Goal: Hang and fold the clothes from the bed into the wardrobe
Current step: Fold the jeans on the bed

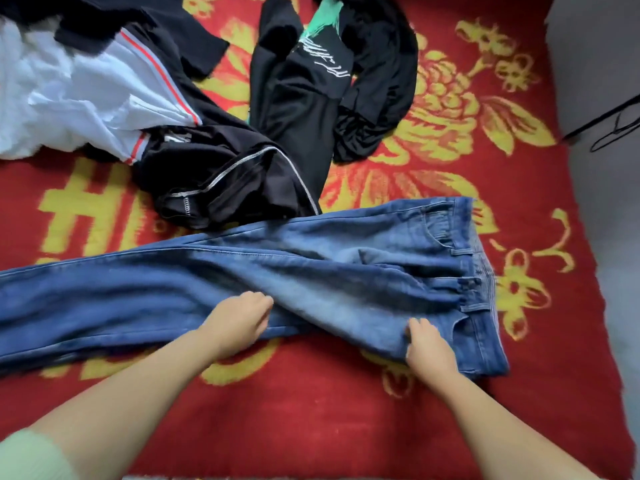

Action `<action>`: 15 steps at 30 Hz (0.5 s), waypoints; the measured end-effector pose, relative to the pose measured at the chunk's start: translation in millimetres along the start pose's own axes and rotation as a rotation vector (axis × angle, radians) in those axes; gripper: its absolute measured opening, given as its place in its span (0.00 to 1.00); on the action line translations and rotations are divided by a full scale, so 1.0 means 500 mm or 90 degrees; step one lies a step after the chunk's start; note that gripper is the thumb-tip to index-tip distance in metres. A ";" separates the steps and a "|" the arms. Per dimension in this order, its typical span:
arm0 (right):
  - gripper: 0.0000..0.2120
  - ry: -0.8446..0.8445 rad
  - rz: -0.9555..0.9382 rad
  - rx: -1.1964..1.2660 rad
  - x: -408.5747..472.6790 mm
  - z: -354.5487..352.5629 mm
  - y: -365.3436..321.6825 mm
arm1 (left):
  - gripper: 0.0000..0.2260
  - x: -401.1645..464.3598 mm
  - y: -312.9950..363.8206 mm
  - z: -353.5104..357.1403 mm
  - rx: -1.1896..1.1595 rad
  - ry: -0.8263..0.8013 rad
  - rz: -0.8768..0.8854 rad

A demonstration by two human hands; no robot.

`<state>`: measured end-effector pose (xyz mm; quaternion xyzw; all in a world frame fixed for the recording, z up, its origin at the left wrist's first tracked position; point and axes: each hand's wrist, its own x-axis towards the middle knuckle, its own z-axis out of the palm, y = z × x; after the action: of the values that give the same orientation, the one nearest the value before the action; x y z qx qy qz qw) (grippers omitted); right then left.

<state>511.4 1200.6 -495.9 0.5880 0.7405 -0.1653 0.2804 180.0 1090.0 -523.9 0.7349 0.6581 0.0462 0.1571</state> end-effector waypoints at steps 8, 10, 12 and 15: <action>0.45 -0.068 -0.058 -0.194 0.031 0.095 0.224 | 0.24 0.036 0.145 0.149 0.185 -0.140 -0.158; 0.39 -0.001 -0.058 -0.181 0.056 0.084 0.245 | 0.21 0.046 0.143 0.147 0.219 -0.124 -0.149; 0.31 0.053 -0.098 -0.160 0.085 0.057 0.255 | 0.18 0.056 0.133 0.130 0.197 -0.123 -0.133; 0.17 0.149 -0.151 -0.063 0.106 0.007 0.273 | 0.11 0.052 0.139 0.095 0.086 -0.139 -0.177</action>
<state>635.7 1274.5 -519.3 0.4970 0.8395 -0.0909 0.1997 262.8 1101.6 -552.2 0.6467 0.7337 -0.1006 0.1826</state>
